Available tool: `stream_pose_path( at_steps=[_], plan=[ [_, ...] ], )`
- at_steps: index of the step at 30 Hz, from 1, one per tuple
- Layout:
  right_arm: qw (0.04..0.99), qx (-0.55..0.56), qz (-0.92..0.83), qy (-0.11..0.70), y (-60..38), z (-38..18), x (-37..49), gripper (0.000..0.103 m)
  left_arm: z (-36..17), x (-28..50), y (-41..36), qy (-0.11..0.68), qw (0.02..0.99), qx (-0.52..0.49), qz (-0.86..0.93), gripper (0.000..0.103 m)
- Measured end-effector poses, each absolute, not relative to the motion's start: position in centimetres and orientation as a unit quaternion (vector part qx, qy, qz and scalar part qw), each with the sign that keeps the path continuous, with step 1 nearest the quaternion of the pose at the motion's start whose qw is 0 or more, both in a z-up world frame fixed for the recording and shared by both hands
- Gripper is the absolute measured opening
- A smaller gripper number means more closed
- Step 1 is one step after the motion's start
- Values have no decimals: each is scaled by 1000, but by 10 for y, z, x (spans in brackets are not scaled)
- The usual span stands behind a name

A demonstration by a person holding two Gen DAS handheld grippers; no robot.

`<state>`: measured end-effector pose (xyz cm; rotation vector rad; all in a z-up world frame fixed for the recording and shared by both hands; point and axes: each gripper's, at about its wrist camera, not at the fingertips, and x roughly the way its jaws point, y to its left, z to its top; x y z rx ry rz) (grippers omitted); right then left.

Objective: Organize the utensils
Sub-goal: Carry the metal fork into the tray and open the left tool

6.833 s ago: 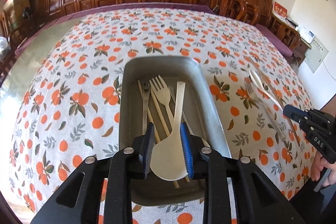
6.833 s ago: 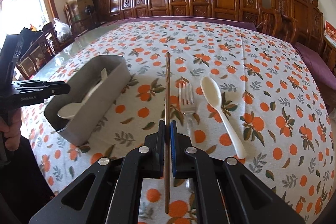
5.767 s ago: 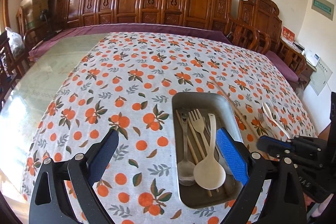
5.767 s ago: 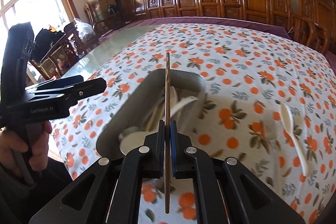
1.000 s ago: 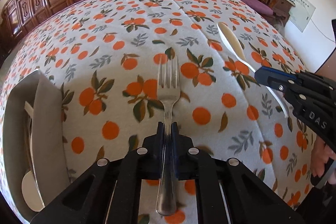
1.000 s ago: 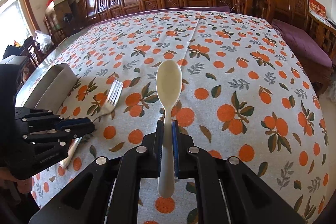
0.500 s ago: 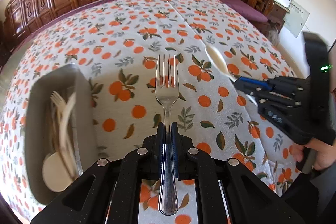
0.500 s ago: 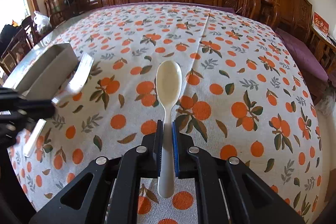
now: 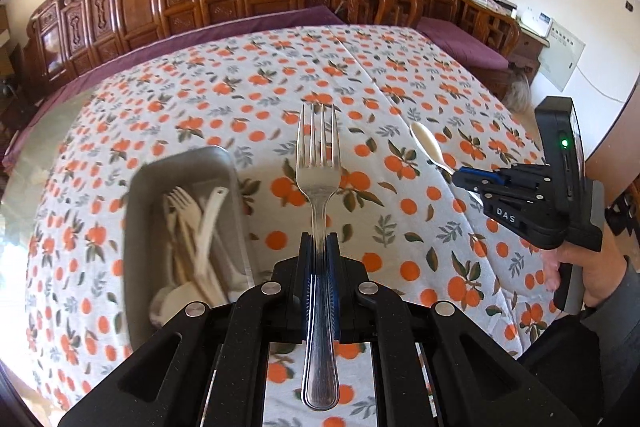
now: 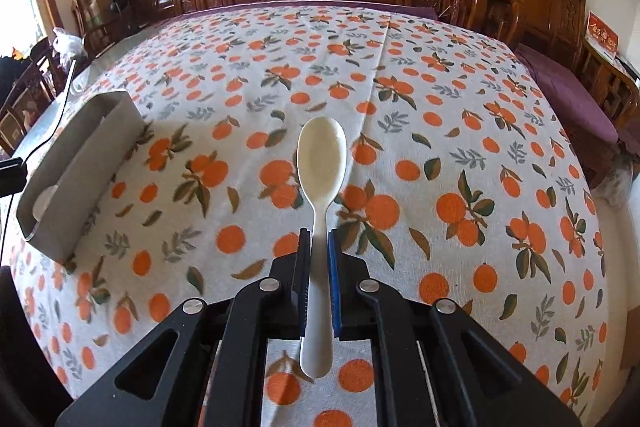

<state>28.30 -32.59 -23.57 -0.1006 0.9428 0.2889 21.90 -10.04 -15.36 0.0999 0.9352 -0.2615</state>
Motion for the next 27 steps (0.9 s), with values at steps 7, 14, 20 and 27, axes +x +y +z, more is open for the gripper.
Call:
stream_pose_path(
  at_steps=[7,14,20,27],
  plan=[
    [885,-50,153,436,-304,-204,270,10,-132,217,-61,432,893,31,-120,6],
    [891,-57,189,409,-270,-167,248,10,-125,222,-26,425,899,21,-100,6],
    [894,-68,219,386,-240,-141,234,10,-133,230,-3,430,899,10,-86,6],
    [892,-72,247,373,-211,-129,221,10,-151,247,13,444,893,1,-75,6]
  ],
)
